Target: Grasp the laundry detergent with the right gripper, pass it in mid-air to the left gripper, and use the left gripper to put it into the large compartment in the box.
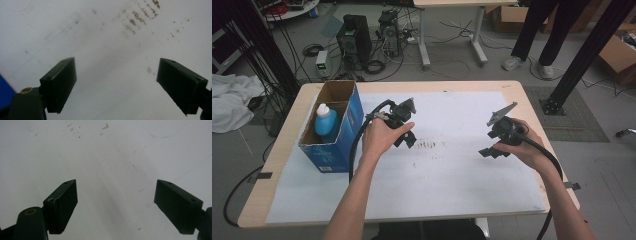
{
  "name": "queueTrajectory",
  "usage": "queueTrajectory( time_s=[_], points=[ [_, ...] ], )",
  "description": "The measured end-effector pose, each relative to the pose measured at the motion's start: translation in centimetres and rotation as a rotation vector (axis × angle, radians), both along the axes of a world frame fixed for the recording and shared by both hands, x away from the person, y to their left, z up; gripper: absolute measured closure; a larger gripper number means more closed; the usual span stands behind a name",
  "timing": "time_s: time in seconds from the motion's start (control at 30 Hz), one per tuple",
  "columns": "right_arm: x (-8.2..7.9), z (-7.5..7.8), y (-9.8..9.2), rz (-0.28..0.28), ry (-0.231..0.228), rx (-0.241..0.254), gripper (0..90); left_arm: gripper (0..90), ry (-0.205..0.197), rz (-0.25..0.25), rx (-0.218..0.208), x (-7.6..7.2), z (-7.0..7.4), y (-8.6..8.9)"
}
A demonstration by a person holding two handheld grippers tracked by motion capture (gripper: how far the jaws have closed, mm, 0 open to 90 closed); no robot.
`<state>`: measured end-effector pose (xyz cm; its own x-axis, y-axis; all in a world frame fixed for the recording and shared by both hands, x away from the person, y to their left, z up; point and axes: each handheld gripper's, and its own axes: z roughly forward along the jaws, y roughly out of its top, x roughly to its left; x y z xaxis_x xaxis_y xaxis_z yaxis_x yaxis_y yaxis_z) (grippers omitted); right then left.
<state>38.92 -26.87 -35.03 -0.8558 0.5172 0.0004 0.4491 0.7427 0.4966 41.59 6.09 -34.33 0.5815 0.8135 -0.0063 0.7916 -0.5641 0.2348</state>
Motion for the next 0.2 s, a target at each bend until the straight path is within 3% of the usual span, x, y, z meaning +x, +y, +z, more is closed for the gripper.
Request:
queueTrajectory(
  time_s=[0.2],
  points=[
    [-0.08,-0.06,-0.24,-0.009,0.0,0.001,18.8,16.9,-0.003,-0.011,0.003,-0.21,-0.11,-0.32]
  ],
)
